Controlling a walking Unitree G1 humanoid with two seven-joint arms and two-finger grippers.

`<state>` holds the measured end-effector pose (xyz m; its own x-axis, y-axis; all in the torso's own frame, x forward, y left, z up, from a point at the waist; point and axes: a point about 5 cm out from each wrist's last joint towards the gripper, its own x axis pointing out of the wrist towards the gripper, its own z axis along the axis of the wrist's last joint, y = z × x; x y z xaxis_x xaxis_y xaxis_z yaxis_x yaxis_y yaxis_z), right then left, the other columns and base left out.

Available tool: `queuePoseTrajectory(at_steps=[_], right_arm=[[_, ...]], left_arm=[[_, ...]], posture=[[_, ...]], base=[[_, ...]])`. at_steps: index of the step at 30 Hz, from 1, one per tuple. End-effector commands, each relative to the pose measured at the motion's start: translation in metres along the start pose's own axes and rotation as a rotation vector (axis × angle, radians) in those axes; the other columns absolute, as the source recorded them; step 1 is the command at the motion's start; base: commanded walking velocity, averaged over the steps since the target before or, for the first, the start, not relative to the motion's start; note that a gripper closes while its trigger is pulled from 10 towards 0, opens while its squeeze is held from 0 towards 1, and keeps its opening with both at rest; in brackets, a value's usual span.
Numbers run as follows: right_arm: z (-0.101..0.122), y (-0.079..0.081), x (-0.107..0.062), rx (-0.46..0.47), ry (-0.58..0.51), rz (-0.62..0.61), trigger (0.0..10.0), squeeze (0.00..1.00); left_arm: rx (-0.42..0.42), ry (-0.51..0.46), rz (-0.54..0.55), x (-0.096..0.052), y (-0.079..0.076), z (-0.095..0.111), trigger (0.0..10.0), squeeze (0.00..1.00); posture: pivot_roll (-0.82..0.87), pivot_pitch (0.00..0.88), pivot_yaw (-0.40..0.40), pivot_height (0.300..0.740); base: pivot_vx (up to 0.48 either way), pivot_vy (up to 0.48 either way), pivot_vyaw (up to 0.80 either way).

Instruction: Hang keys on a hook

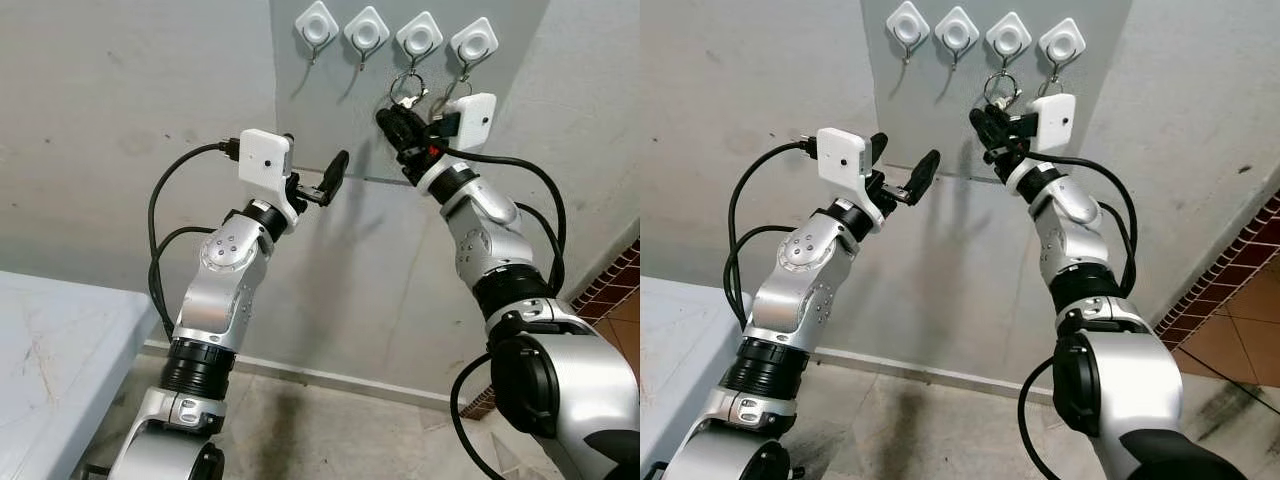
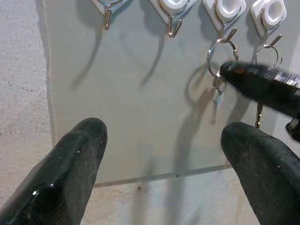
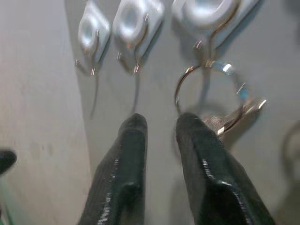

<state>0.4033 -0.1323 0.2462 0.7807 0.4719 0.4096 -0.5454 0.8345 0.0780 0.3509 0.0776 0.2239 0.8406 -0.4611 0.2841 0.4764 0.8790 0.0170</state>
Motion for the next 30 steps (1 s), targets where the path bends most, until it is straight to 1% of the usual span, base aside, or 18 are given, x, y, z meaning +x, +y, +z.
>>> queuePoseTrajectory(at_steps=[1,4,6,8,10,12,13,18,19,21,22,23,24,26,27,28,29,30], right_arm=[[0.010,0.001,0.001,0.015,-0.087,0.004,10.0,1.00],[0.011,0.001,-0.001,0.016,-0.113,-0.004,10.0,1.00],[0.009,0.002,-0.005,0.019,-0.133,-0.005,10.0,1.00],[0.006,0.002,-0.011,0.036,-0.156,-0.005,10.0,1.00],[0.005,0.002,-0.013,0.038,-0.164,-0.016,10.0,1.00],[-0.001,0.001,-0.022,0.019,-0.162,-0.037,10.0,1.00],[-0.007,0.001,-0.030,0.024,-0.158,-0.058,10.0,1.00],[-0.022,0.003,-0.050,0.033,-0.131,-0.085,10.0,1.00],[-0.029,0.003,-0.057,0.040,-0.113,-0.102,10.0,1.00],[-0.049,0.004,-0.079,0.032,-0.054,-0.157,10.0,1.00],[-0.049,0.004,-0.079,0.032,-0.054,-0.157,10.0,1.00],[-0.055,0.005,-0.085,0.040,-0.037,-0.169,10.0,1.00],[-0.055,0.005,-0.085,0.040,-0.037,-0.169,10.0,1.00],[-0.078,0.007,-0.108,0.039,0.049,-0.216,10.0,1.00],[-0.084,0.008,-0.114,0.041,0.074,-0.227,10.0,1.00],[-0.098,0.009,-0.127,0.035,0.136,-0.250,10.0,1.00],[-0.106,0.010,-0.136,0.031,0.178,-0.264,10.0,1.00],[-0.121,0.011,-0.152,0.041,0.251,-0.304,10.0,1.00]], left_arm=[[0.025,-0.014,0.013,-0.001,0.000,0.003,10.0,0.00],[0.029,-0.008,0.027,-0.002,0.002,0.000,10.0,0.00],[0.031,0.001,0.041,-0.005,0.003,-0.003,10.0,0.00],[0.012,0.010,0.069,-0.008,0.006,-0.008,10.0,0.00],[0.005,0.013,0.079,-0.009,0.008,-0.010,10.0,0.00],[-0.003,0.032,0.105,-0.014,0.012,-0.018,10.0,0.00],[-0.012,0.050,0.126,-0.018,0.015,-0.024,10.0,0.00],[0.009,0.091,0.152,-0.029,0.018,-0.042,10.0,0.00],[0.011,0.101,0.151,-0.032,0.018,-0.047,10.0,0.00],[0.040,0.137,0.155,-0.040,0.018,-0.064,10.0,0.00],[0.040,0.137,0.155,-0.040,0.018,-0.064,10.0,0.00],[0.041,0.143,0.157,-0.042,0.018,-0.069,10.0,0.00],[0.041,0.143,0.157,-0.042,0.018,-0.069,10.0,0.00],[0.013,0.225,0.180,-0.053,0.017,-0.094,10.0,0.00],[0.011,0.249,0.182,-0.056,0.016,-0.101,10.0,0.00],[0.011,0.290,0.171,-0.063,0.012,-0.114,10.0,0.00],[0.012,0.316,0.161,-0.068,0.009,-0.122,10.0,0.00],[-0.017,0.366,0.159,-0.076,0.005,-0.135,10.0,0.00]], posture=[[0.14,0.052,-0.046,0.740],[0.14,0.052,-0.046,0.740],[0.14,0.052,-0.046,0.740],[0.14,0.053,-0.047,0.740],[0.14,0.052,-0.047,0.740],[0.14,0.049,-0.047,0.740],[0.14,0.049,-0.047,0.740],[0.13,0.046,-0.045,0.740],[0.13,0.043,-0.041,0.740],[0.13,0.040,-0.038,0.740],[0.13,0.040,-0.038,0.740],[0.13,0.036,-0.036,0.740],[0.13,0.036,-0.036,0.740],[0.13,0.029,-0.032,0.740],[0.13,0.029,-0.032,0.740],[0.13,0.026,-0.029,0.740],[0.13,0.026,-0.029,0.740],[0.12,0.021,-0.027,0.740]], base=[[0.000,0.000,0.00],[0.000,0.000,0.00],[0.000,0.000,0.00],[0.000,0.000,0.00],[0.000,0.000,0.00],[0.000,0.000,0.00],[0.000,0.000,0.00],[0.000,0.000,0.00],[0.000,0.000,0.00],[0.000,0.000,0.00],[0.000,0.000,0.00],[0.000,0.000,0.00],[0.000,0.000,0.00],[0.000,0.000,0.00],[0.000,0.000,0.00],[0.000,0.000,0.00],[0.000,0.000,0.00],[0.000,0.000,0.00]])
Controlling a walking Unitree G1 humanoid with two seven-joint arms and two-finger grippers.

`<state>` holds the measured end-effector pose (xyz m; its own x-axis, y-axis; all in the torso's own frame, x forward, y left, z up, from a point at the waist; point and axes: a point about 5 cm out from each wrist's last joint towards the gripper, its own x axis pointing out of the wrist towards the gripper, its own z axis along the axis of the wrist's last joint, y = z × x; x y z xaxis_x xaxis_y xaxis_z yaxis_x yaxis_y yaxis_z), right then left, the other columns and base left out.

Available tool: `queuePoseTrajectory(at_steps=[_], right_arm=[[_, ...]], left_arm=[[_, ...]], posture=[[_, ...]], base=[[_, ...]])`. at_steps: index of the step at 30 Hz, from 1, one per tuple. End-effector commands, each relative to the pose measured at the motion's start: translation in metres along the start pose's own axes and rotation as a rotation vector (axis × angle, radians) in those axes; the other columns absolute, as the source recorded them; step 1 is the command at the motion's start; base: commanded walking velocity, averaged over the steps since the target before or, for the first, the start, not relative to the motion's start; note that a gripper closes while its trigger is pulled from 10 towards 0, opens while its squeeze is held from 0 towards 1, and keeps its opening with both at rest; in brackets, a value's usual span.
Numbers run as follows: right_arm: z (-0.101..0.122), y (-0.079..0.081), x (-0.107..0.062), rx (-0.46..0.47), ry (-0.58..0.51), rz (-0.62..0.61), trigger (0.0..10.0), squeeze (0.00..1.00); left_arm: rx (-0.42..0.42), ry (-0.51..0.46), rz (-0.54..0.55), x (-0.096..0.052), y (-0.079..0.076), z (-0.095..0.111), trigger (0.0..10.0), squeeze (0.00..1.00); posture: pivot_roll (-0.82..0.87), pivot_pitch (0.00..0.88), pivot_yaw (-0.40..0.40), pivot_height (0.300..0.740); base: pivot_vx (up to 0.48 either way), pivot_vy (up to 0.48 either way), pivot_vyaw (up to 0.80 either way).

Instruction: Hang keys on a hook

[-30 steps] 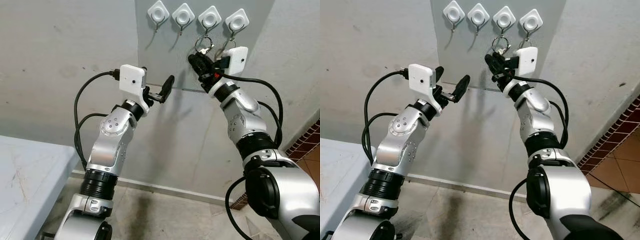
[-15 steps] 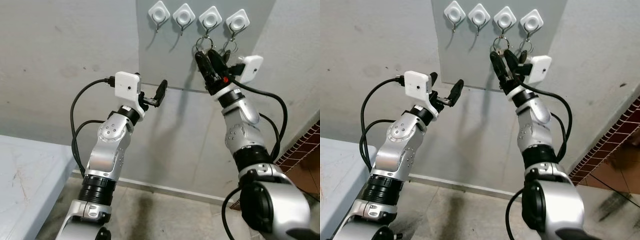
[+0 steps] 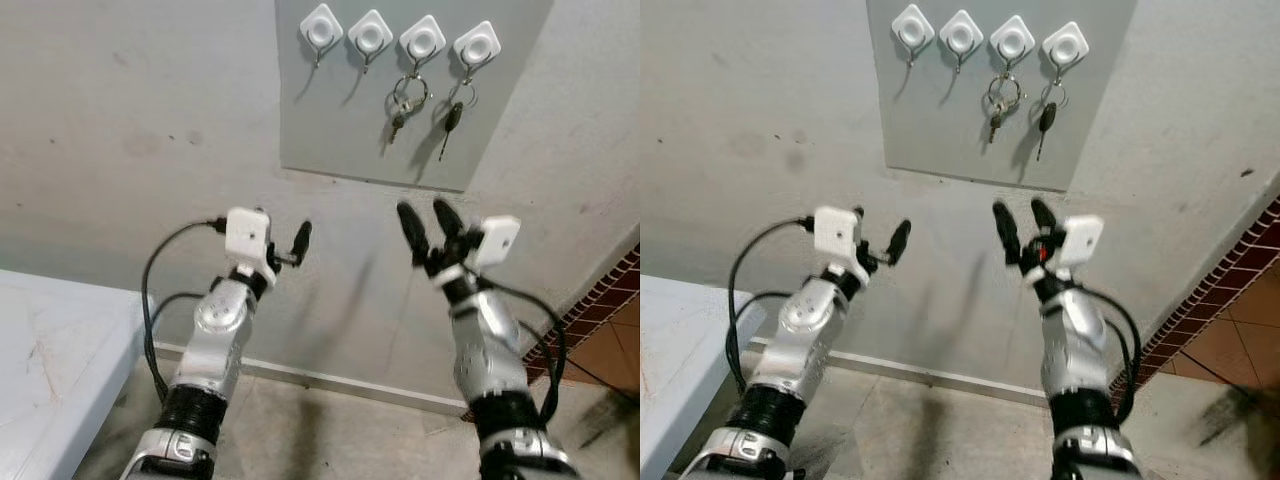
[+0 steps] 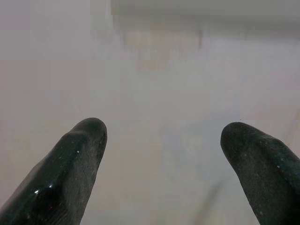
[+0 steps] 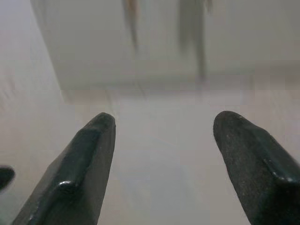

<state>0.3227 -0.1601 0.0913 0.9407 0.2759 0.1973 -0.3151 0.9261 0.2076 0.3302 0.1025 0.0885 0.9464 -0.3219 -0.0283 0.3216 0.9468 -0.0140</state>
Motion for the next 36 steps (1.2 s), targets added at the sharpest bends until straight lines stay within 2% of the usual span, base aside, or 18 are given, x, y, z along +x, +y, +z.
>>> queuePoseTrajectory(at_steps=[1,2,4,9,11,13,14,15,16,20,23,28,32,36], right_arm=[[-0.015,-0.001,-0.010,-0.013,0.065,-0.030,10.0,1.00],[-0.029,-0.003,-0.021,-0.018,0.124,-0.057,10.0,1.00],[-0.046,-0.006,-0.037,-0.022,0.209,-0.095,10.0,1.00],[-0.084,-0.013,-0.082,-0.055,0.430,-0.193,10.0,1.00],[-0.093,-0.015,-0.095,-0.018,0.481,-0.226,10.0,1.00],[-0.109,-0.016,-0.120,-0.025,0.599,-0.259,10.0,0.96],[-0.112,-0.016,-0.125,-0.027,0.624,-0.270,10.0,0.56],[-0.114,-0.016,-0.129,-0.032,0.641,-0.277,10.0,0.10],[-0.121,-0.017,-0.143,-0.010,0.701,-0.312,10.0,0.00],[-0.128,-0.017,-0.162,-0.013,0.779,-0.346,10.0,0.00],[-0.139,-0.016,-0.191,-0.001,0.896,-0.399,10.0,0.00],[-0.147,-0.011,-0.216,0.007,1.005,-0.427,10.0,0.00],[-0.149,-0.007,-0.223,0.009,1.036,-0.420,10.0,0.00],[-0.152,-0.004,-0.226,0.030,1.058,-0.437,10.0,0.00]], left_arm=[[-0.002,0.051,-0.014,-0.005,-0.003,-0.016,10.0,0.00],[-0.049,0.108,-0.015,-0.010,-0.005,-0.031,10.0,0.00],[-0.078,0.157,-0.035,-0.017,-0.009,-0.047,10.0,0.00],[-0.086,0.334,-0.047,-0.045,-0.011,-0.091,10.0,0.00],[-0.100,0.398,-0.028,-0.055,-0.009,-0.103,10.0,0.00],[-0.104,0.487,-0.018,-0.074,-0.007,-0.122,10.0,0.00],[-0.113,0.508,-0.006,-0.078,-0.006,-0.126,10.0,0.00],[-0.116,0.521,0.003,-0.080,-0.005,-0.128,10.0,0.00],[-0.143,0.557,0.027,-0.089,-0.003,-0.135,10.0,0.00],[-0.159,0.604,0.053,-0.100,-0.001,-0.144,10.0,0.00],[-0.179,0.697,0.101,-0.120,0.001,-0.159,10.0,0.00],[-0.181,0.768,0.142,-0.139,0.005,-0.169,10.0,0.00],[-0.179,0.779,0.149,-0.143,0.008,-0.171,10.0,0.00],[-0.180,0.800,0.189,-0.151,0.017,-0.173,10.0,0.00]], posture=[[0.12,0.021,-0.027,0.740],[0.12,0.013,-0.024,0.740],[0.11,0.008,-0.020,0.740],[0.11,0.000,-0.011,0.740],[0.11,0.000,-0.011,0.740],[0.10,0.000,-0.002,0.740],[0.10,0.000,0.001,0.740],[0.10,0.000,0.001,0.740],[0.10,0.000,0.004,0.740],[0.09,0.000,0.008,0.740],[0.09,0.000,0.011,0.740],[0.08,0.000,0.019,0.740],[0.08,0.000,0.024,0.740],[0.08,0.000,0.028,0.740]], base=[[0.000,0.000,0.00],[0.000,0.000,0.00],[0.000,0.000,0.00],[0.000,0.000,0.00],[0.000,0.000,0.00],[0.000,0.000,0.00],[0.000,0.000,0.00],[0.000,0.000,0.00],[0.000,0.000,0.00],[0.000,0.000,0.00],[0.000,0.000,0.00],[0.000,0.000,0.00],[0.000,0.000,0.00],[0.000,0.000,0.00]])
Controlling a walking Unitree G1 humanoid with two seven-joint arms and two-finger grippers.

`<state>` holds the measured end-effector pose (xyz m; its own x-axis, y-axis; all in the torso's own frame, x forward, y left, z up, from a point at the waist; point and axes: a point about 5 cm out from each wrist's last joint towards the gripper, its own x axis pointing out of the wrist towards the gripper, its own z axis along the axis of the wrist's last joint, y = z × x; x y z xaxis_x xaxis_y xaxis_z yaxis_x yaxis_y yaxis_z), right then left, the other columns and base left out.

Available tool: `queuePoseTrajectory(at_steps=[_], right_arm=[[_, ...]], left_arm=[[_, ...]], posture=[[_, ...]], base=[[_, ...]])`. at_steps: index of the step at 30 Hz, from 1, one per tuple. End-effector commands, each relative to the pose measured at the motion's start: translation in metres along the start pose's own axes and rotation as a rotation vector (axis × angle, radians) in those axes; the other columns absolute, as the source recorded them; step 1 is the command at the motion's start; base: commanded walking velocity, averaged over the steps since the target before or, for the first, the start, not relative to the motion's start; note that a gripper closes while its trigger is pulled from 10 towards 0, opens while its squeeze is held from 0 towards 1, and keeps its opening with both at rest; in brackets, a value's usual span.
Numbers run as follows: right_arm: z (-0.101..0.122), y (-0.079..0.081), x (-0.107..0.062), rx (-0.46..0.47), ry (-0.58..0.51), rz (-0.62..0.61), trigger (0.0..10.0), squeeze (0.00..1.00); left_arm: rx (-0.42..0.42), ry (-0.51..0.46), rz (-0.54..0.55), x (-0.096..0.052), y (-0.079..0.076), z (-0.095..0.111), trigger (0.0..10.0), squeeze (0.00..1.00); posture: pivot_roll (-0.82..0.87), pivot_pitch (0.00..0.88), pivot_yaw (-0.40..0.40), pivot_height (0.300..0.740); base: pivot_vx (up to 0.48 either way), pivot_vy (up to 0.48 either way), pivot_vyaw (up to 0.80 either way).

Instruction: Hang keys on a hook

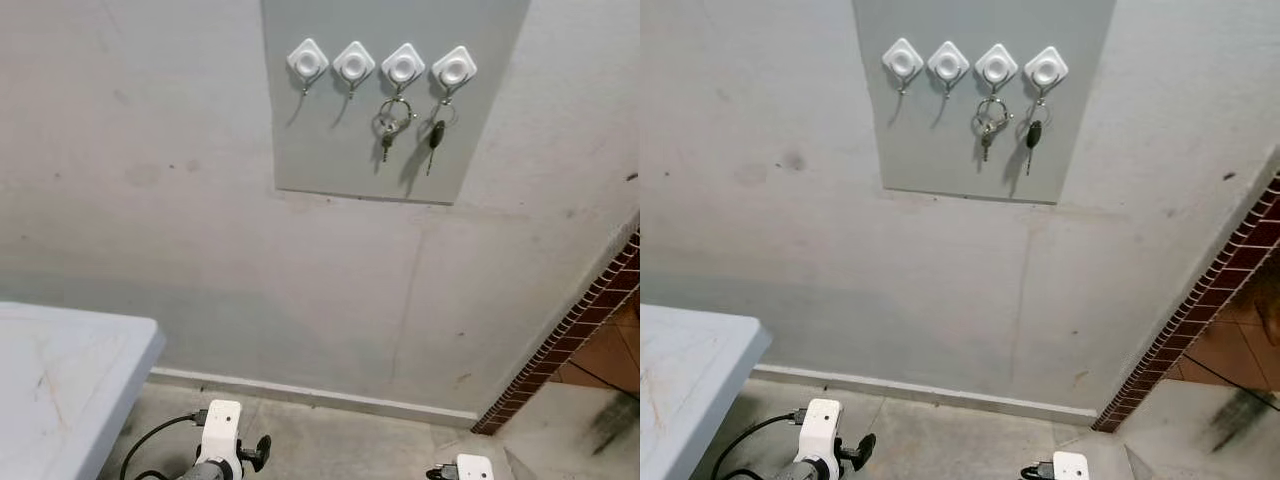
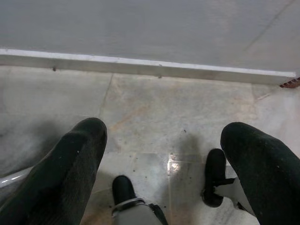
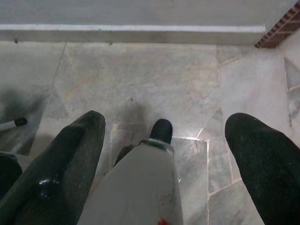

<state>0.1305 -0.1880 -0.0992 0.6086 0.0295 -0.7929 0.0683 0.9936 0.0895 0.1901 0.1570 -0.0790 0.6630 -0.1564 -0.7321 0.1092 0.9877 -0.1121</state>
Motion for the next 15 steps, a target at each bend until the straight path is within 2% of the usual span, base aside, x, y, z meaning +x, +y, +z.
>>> queuePoseTrajectory(at_steps=[1,15], right_arm=[[-0.0012,0.0016,0.0005,-0.008,0.016,-0.005,10.0,0.00],[-0.0022,-0.0001,0.0007,-0.015,0.038,-0.021,10.0,0.00]], left_arm=[[-0.011,0.017,0.038,-0.0030,0.0116,-0.0033,10.0,0.00],[-0.033,0.004,0.054,-0.0031,0.0182,0.0014,10.0,0.00]], posture=[[0.08,0.000,0.029,0.740],[0.07,0.000,0.038,0.740]], base=[[0.000,0.000,0.00],[0.000,0.000,0.00]])
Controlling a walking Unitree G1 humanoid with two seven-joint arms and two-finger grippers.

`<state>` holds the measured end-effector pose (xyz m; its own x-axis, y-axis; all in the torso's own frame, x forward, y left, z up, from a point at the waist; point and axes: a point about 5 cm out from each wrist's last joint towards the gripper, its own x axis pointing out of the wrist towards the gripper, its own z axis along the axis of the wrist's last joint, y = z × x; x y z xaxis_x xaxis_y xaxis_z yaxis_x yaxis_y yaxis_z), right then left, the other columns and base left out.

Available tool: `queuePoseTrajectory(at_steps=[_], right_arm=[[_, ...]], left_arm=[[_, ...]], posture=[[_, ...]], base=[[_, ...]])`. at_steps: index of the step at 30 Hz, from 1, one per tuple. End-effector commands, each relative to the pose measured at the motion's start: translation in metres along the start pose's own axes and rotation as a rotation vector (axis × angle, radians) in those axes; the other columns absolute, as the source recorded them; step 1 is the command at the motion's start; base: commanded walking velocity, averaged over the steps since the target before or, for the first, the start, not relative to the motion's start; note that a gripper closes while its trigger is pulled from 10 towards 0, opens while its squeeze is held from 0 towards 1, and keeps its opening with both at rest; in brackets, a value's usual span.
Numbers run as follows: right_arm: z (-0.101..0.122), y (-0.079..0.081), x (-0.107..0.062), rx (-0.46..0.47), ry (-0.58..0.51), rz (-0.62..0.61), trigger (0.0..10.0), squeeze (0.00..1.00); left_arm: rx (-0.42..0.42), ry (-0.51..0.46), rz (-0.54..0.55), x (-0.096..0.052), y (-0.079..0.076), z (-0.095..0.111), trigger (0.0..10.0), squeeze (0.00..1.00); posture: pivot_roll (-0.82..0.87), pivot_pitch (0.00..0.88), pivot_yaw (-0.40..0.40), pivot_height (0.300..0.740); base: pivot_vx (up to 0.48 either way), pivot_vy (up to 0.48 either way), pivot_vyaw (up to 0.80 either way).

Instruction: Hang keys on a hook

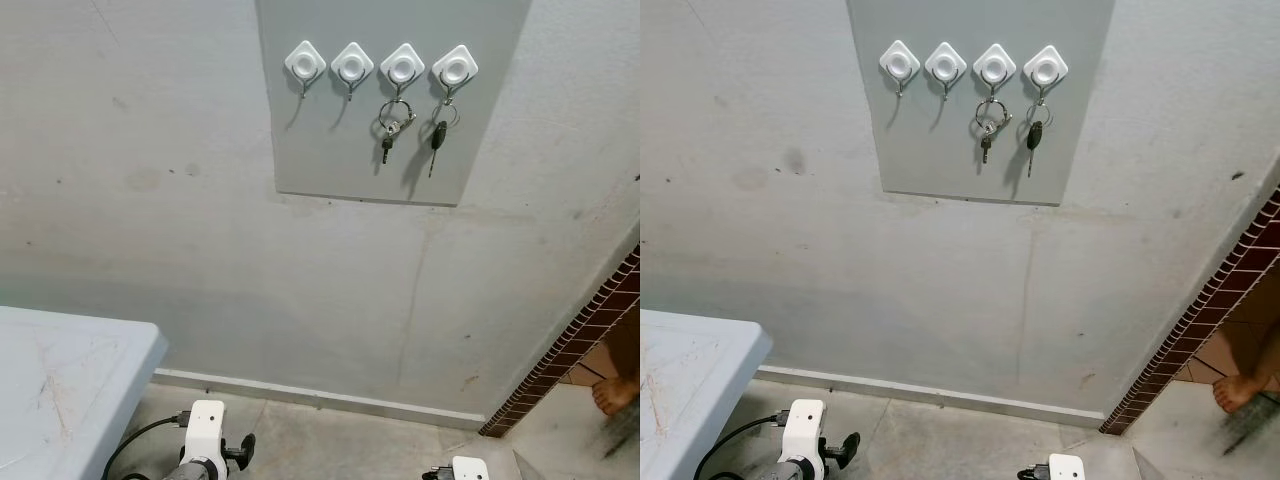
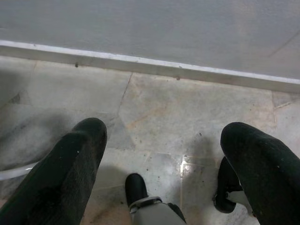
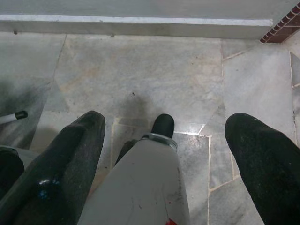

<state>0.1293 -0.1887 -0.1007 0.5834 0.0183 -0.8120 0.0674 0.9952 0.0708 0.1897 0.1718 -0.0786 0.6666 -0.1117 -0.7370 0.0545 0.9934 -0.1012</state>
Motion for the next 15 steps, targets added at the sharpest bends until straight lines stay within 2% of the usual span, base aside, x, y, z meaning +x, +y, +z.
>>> queuePoseTrajectory(at_steps=[1,15], right_arm=[[-0.0012,0.0007,0.0001,0.003,0.010,-0.006,10.0,0.00],[-0.0045,0.0020,-0.0001,0.006,0.031,-0.016,10.0,0.00]], left_arm=[[-0.002,0.003,0.011,0.0003,0.0040,0.0027,10.0,0.00],[0.003,-0.006,0.009,0.0011,0.0057,0.0072,10.0,0.00]], posture=[[0.07,0.000,0.039,0.740],[0.04,0.000,0.055,0.740]], base=[[0.000,0.000,0.00],[0.000,0.000,0.00]])
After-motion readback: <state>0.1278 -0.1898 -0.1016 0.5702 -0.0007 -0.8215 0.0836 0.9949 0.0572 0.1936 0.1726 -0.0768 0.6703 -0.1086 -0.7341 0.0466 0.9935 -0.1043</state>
